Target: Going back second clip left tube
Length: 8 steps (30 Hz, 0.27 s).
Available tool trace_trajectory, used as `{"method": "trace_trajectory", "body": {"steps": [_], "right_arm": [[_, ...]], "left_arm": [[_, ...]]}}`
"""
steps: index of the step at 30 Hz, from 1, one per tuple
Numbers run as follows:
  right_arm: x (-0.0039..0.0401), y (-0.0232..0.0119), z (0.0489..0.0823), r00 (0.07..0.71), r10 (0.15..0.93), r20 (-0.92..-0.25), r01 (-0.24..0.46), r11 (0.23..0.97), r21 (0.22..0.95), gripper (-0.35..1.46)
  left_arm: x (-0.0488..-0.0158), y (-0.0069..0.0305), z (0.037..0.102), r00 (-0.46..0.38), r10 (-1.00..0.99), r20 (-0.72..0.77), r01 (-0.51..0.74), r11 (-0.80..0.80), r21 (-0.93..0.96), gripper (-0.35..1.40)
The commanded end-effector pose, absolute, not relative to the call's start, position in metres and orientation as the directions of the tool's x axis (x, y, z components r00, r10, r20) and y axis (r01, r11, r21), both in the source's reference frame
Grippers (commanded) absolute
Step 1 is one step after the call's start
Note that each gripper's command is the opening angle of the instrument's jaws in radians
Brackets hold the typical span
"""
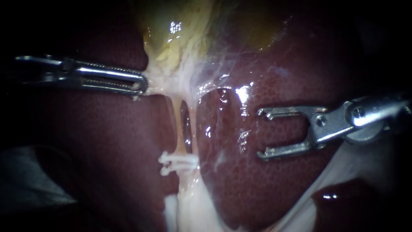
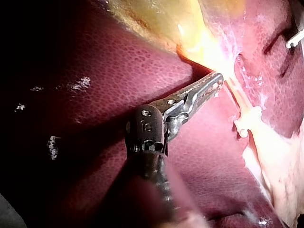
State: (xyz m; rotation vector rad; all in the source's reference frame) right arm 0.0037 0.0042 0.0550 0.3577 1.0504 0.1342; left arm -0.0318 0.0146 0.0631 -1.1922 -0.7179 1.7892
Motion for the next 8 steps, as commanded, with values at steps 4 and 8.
{"method": "trace_trajectory", "body": {"steps": [4,8], "right_arm": [[0.0036,0.0041,0.0549,0.493,0.272,-0.826,0.069,0.935,0.349,0.5],[0.0037,0.004,0.0548,0.491,0.272,-0.827,0.074,0.933,0.351,0.5]], "left_arm": [[-0.032,0.0146,0.0636,-0.191,0.879,-0.437,-0.334,-0.477,-0.813,-0.35],[-0.032,0.0146,0.0636,-0.191,0.879,-0.437,-0.334,-0.477,-0.813,-0.35]]}}
